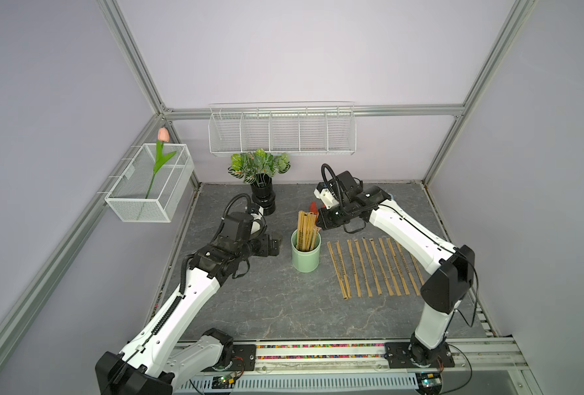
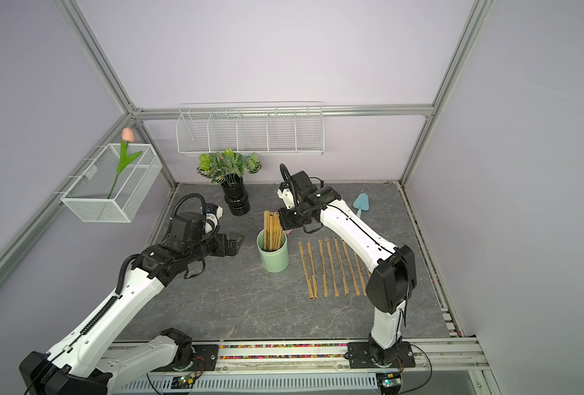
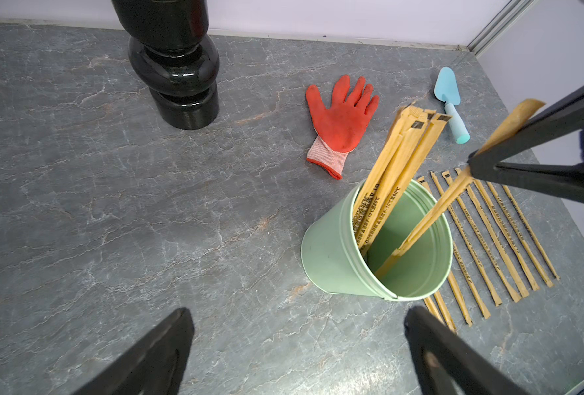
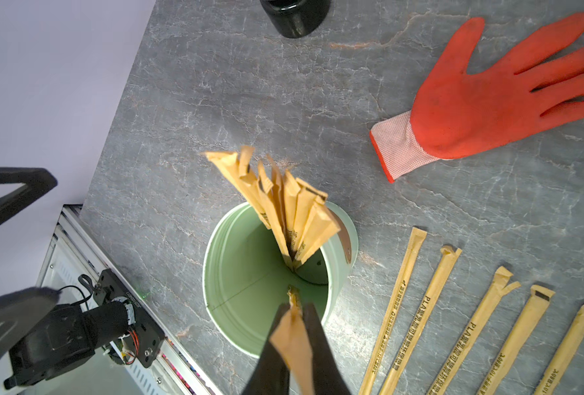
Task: Take the straws out of the storage container
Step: Pick up the straw from the container.
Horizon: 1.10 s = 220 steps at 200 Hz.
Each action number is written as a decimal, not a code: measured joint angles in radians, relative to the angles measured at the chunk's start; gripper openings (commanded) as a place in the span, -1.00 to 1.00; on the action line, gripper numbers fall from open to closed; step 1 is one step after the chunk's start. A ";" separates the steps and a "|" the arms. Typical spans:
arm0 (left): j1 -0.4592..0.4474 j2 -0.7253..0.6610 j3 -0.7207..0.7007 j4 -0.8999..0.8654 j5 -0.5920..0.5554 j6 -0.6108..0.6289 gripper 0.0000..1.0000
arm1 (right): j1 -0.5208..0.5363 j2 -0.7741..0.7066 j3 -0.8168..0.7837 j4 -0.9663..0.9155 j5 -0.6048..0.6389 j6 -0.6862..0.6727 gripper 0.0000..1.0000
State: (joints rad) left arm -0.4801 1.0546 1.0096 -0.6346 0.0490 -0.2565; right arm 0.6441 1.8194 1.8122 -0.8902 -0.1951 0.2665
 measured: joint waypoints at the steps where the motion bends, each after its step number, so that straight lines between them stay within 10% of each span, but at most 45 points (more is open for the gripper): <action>1: 0.000 0.000 0.000 0.000 0.000 0.000 0.99 | 0.000 -0.002 0.000 0.000 0.000 -0.002 -0.79; 220: 0.000 0.000 0.000 0.000 0.000 0.000 0.99 | -0.033 -0.375 0.068 -0.024 0.122 -0.076 -0.80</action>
State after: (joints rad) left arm -0.4801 1.0546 1.0096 -0.6350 0.0494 -0.2565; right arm 0.6113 1.4441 1.8797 -0.9142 -0.0727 0.1905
